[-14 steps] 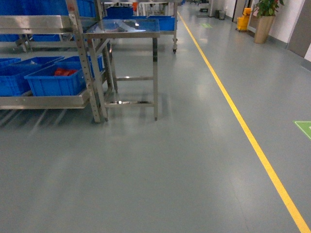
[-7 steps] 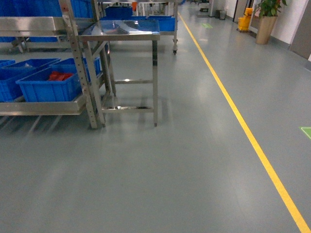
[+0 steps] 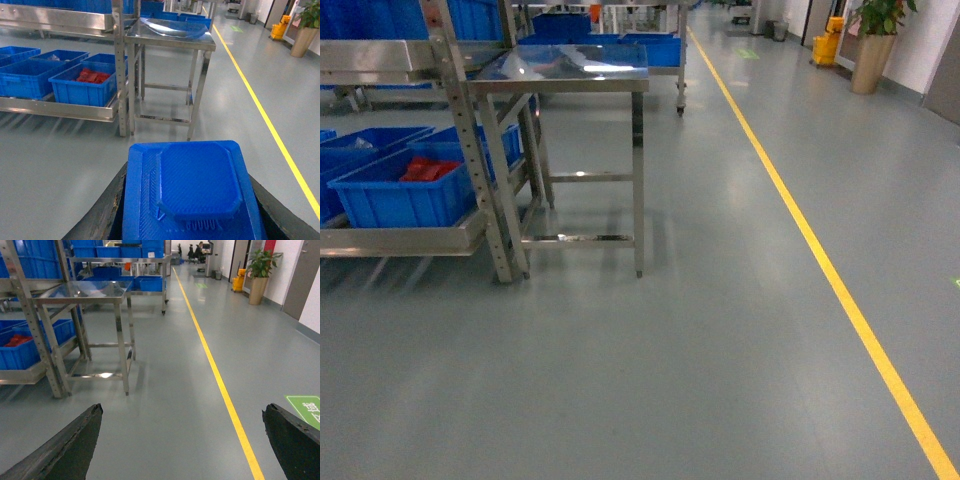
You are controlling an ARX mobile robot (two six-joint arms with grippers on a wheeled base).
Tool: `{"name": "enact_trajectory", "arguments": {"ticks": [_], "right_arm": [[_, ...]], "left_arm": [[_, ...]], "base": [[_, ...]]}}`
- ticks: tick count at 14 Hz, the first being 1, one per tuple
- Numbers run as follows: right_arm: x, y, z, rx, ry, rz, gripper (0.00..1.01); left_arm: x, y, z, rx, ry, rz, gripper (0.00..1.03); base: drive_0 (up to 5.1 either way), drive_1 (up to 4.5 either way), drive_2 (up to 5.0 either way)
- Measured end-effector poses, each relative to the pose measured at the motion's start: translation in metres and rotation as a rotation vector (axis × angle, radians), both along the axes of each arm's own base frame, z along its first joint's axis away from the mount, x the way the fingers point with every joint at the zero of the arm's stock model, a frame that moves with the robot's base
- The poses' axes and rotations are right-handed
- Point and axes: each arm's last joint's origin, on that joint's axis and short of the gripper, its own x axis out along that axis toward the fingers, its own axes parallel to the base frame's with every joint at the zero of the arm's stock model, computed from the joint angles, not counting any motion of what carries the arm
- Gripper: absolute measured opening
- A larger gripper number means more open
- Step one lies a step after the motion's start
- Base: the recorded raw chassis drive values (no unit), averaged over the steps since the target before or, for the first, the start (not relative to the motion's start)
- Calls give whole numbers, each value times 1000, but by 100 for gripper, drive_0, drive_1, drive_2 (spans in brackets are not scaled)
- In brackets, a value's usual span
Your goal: Pick blue part to blue bin on bottom shelf
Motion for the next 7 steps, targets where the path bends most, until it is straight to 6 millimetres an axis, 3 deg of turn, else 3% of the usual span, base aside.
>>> {"name": "enact_trajectory", "arguments": {"ticks": [7], "right_arm": [[0,0,0,0,3,0,98]], "left_arm": [[0,0,0,1,2,-1,43]], "base": [[-4,398,-405]]}}
